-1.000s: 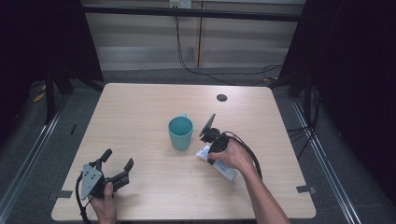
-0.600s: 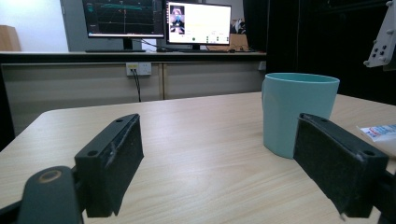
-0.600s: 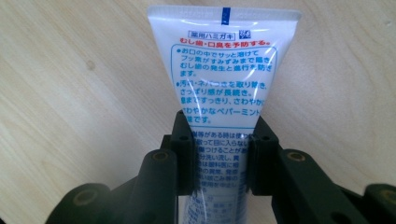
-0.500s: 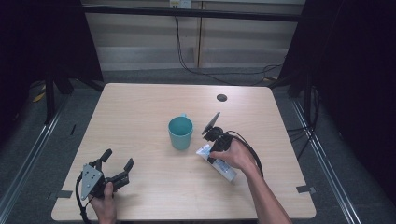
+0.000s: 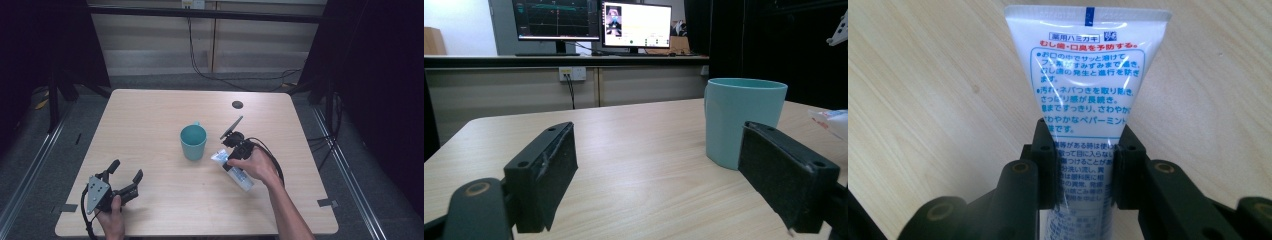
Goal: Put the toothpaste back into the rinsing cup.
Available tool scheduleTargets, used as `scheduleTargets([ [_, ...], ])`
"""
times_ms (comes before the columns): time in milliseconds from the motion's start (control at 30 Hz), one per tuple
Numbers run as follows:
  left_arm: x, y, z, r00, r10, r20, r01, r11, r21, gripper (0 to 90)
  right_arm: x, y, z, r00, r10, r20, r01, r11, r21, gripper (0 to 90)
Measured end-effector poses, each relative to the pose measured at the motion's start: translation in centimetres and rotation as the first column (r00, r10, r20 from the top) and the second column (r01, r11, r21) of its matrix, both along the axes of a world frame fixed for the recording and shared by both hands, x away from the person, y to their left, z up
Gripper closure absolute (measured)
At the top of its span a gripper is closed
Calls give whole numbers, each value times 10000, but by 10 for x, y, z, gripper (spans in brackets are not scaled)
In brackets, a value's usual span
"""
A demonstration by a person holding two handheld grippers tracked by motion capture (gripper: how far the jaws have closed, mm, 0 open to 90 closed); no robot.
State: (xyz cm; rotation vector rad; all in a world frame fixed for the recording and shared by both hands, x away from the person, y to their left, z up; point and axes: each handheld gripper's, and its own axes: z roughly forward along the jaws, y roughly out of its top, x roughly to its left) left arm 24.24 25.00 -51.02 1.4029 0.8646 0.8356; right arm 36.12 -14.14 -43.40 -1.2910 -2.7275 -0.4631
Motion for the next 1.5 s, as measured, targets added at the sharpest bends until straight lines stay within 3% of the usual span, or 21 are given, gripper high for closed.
scheduleTargets([
  [300, 0, 0, 0, 10000, 16, 6, -16, 10000, -39, 159, -6, -9, 7, 9991, -250, 353, 219, 9962, 844, 696],
  [367, 0, 0, 0, 10000, 16, 6, -16, 10000, -40, 159, -7, -11, 9, 9970, -267, 725, 190, 9943, 1045, 696],
  [767, 0, 0, 0, 10000, 16, -4, -16, 10000, 5, 160, -18, -20, 18, 9846, -830, 1539, 509, 9782, 2015, 695],
  [1000, 0, 0, 0, 10000, 27, -1, -27, 10000, -7, 160, -22, -26, 21, 9707, -1326, 2006, 800, 9648, 2504, 695],
  [1033, 0, 0, 0, 10000, 29, 4, -29, 10000, -34, 159, -22, -27, 23, 9718, -1291, 1974, 764, 9640, 2546, 695],
  [1267, 0, 0, 0, 10000, 26, -1, -26, 10000, -26, 160, -26, -31, 26, 9517, -1632, 2600, 820, 9513, 2970, 696],
  [1433, 0, 0, 0, 10000, 30, -2, -30, 10000, -33, 160, -28, -34, 26, 9428, -1785, 2814, 713, 9330, 3529, 695],
  [1500, 0, 0, 0, 10000, 28, -5, -28, 10000, -1, 160, -29, -35, 26, 9367, -1920, 2929, 785, 9301, 3588, 695],
])
